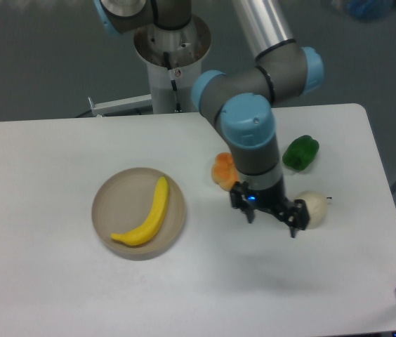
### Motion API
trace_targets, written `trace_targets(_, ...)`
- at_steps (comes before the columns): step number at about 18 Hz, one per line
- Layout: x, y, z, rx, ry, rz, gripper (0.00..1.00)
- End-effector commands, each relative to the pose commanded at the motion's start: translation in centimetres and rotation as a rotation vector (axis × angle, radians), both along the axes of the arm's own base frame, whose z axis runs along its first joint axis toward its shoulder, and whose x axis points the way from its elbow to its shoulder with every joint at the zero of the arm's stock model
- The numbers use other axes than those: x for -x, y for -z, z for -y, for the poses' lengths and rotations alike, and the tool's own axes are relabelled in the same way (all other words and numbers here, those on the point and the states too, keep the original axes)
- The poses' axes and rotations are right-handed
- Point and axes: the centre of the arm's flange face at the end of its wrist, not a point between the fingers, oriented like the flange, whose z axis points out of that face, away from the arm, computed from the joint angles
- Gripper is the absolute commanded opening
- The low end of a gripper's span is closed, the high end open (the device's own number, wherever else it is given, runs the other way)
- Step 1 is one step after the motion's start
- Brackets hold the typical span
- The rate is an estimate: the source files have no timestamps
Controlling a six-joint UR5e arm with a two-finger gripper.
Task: Pick up the banana from the plate
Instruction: 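Move the gripper over the plate and lower it toward the banana, then close the gripper on the yellow banana's middle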
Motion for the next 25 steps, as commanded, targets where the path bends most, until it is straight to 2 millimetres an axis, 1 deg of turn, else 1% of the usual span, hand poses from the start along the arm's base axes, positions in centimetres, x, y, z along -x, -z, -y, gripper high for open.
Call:
trace_targets(1,-2.0,0.5,-0.2,-0.001,-0.001,0.027,1.0)
trace_targets(2,-3.8,0.7,0.4,-0.004,-0.015,0.053,1.0)
trace_targets(4,-6.9,2.4,1.7,0.026,0.009,0.093,1.0)
trace_targets(7,-9.5,3.8,1.7,0.054,0.051,0.109,1.0)
trace_targets(8,-10.8,4.5,1.4,0.066,0.068,0.116,1.0)
trace_targets(11,-14.0,6.5,2.0,0.095,0.08,0.14,1.0)
trace_targets(12,-14.6,6.6,1.9,0.094,0.066,0.142,1.0)
trace_targets(13,-15.6,7.2,1.9,0.105,0.073,0.144,1.0)
trace_targets(16,-16.0,8.6,2.1,0.129,0.075,0.155,1.0)
trace_targets(17,-16.0,8.8,2.1,0.132,0.076,0.156,1.0)
trace_targets(19,-15.9,10.1,2.0,0.15,0.073,0.161,1.0)
trace_targets(21,-15.9,10.0,1.9,0.148,0.073,0.162,1.0)
trace_targets(25,-15.8,10.9,1.8,0.15,0.075,0.161,1.0)
